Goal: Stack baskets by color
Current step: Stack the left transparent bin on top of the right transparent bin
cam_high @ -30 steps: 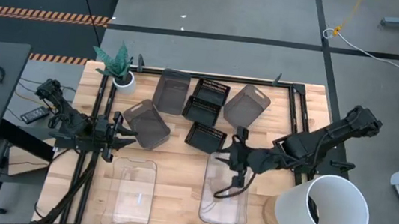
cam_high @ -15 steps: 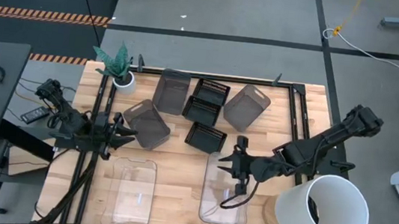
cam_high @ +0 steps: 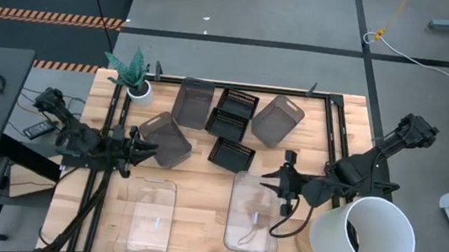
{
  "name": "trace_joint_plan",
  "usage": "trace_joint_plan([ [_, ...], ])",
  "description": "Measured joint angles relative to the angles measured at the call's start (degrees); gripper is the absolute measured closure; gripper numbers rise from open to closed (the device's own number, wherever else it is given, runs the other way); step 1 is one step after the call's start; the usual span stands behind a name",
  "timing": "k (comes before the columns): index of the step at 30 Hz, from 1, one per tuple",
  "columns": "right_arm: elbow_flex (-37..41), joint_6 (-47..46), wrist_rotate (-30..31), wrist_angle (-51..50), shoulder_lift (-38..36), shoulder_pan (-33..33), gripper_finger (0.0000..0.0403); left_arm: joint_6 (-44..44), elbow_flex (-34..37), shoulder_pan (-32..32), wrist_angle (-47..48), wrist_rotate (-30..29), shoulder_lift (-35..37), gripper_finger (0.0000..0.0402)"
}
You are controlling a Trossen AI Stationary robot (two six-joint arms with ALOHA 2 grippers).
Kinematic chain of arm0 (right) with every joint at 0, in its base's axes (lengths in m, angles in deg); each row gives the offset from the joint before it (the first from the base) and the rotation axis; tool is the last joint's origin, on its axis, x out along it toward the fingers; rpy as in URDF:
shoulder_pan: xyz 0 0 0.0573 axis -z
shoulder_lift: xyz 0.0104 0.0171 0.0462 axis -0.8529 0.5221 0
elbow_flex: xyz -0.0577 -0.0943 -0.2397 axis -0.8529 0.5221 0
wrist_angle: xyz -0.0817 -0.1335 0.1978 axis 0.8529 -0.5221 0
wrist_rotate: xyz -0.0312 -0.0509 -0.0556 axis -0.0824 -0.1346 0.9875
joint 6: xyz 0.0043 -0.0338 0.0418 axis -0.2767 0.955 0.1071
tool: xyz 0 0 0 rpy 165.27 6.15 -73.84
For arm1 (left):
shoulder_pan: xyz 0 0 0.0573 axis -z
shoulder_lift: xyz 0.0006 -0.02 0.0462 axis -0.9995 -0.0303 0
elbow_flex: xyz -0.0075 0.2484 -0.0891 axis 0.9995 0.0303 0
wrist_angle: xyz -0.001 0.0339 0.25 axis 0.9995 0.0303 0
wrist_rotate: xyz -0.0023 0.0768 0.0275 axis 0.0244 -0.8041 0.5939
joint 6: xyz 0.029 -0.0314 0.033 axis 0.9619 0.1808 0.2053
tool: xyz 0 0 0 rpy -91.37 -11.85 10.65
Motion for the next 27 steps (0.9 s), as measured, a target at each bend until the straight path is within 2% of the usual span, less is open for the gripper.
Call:
trace_joint_plan([
  [6, 2.3, 3.8, -0.2, -0.1, -8.8, 0.0, 0.0308, -2.0, 0.0, -1.4, -1.1, 1.7, -5.9, 0.0285],
  [10, 2.3, 5.9, -0.3, -0.4, -14.6, -0.6, 0.0308, -4.2, 0.0, -1.4, -7.3, 2.1, -8.9, 0.0285],
  [13, 2.3, 6.4, -0.4, -0.7, -17.6, -2.2, 0.0308, -5.5, -0.1, -1.4, -10.5, 5.5, -10.3, 0.0285],
  [19, 2.2, 8.2, -0.5, -1.2, -20.3, -4.5, 0.0308, -12.1, -6.6, -1.2, -3.6, 6.9, -13.9, 0.0285],
  [23, 2.2, 7.6, -0.5, -1.3, -20.8, -6.3, 0.0308, -17.6, -12.9, -1.2, 3.8, 5.9, -19.2, 0.0285],
  [27, 2.2, 7.5, -0.5, -1.3, -21.1, -8.1, 0.0308, -25.6, -21.0, -1.2, 15.3, 6.7, -25.7, 0.0285],
])
